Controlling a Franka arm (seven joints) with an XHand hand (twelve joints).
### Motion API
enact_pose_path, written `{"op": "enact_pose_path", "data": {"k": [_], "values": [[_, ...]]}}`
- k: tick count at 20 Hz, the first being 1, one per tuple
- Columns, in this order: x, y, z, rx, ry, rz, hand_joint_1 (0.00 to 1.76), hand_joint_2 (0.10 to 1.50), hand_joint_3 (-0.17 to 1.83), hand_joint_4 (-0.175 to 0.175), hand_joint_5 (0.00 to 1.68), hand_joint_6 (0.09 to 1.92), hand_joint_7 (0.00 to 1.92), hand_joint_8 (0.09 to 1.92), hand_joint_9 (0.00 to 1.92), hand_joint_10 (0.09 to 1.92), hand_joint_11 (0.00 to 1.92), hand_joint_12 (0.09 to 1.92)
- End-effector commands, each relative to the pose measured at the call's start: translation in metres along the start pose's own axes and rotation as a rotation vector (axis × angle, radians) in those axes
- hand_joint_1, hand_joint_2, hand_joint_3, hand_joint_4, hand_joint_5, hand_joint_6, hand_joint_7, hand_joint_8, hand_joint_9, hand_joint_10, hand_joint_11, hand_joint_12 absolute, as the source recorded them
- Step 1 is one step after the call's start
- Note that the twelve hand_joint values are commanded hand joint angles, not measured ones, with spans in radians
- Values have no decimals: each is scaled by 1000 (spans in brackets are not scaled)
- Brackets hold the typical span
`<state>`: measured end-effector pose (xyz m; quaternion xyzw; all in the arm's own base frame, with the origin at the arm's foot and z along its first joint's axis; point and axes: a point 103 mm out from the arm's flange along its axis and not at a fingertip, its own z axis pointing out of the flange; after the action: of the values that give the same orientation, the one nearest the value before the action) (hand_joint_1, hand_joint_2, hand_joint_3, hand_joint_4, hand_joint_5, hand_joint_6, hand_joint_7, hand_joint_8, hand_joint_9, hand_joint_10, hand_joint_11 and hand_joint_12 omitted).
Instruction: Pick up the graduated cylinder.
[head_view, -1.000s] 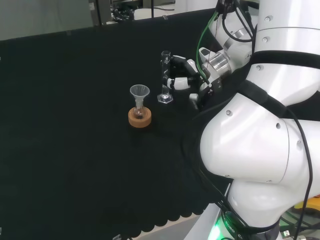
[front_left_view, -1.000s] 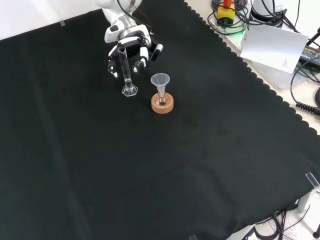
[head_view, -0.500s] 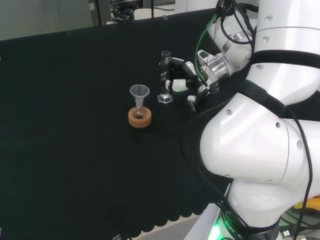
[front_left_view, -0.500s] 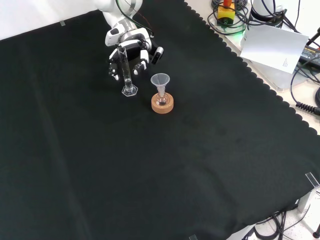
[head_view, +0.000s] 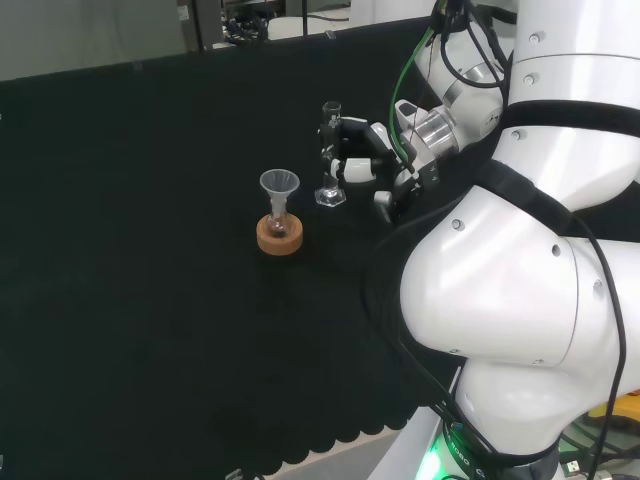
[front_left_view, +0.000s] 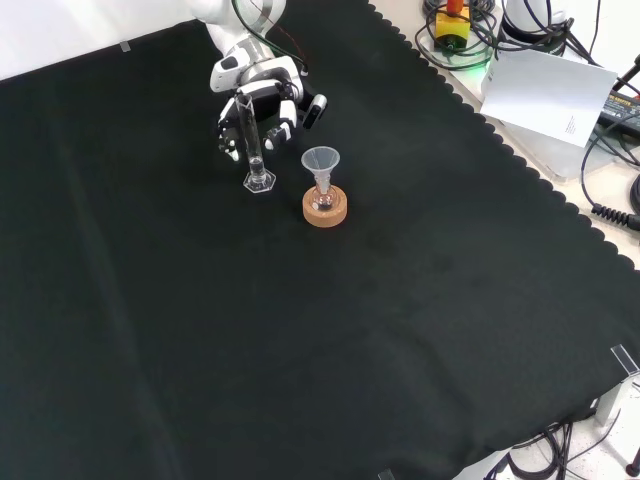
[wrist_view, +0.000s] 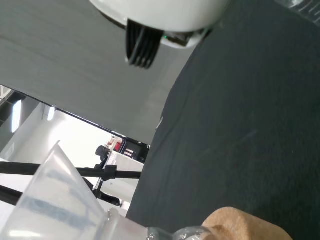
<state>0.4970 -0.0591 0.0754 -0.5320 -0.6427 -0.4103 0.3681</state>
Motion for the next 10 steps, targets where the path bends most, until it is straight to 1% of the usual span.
{"op": "enact_pose_path", "data": {"k": [1,10], "values": [[1,2,-1,-4,0,-3,1114,634,730,-17,688,737,679,614,945,394,711,1127],[0,3,-1,-7,-6,2,1110,656,690,-10,766,697,690,610,981,364,761,1107]]}}
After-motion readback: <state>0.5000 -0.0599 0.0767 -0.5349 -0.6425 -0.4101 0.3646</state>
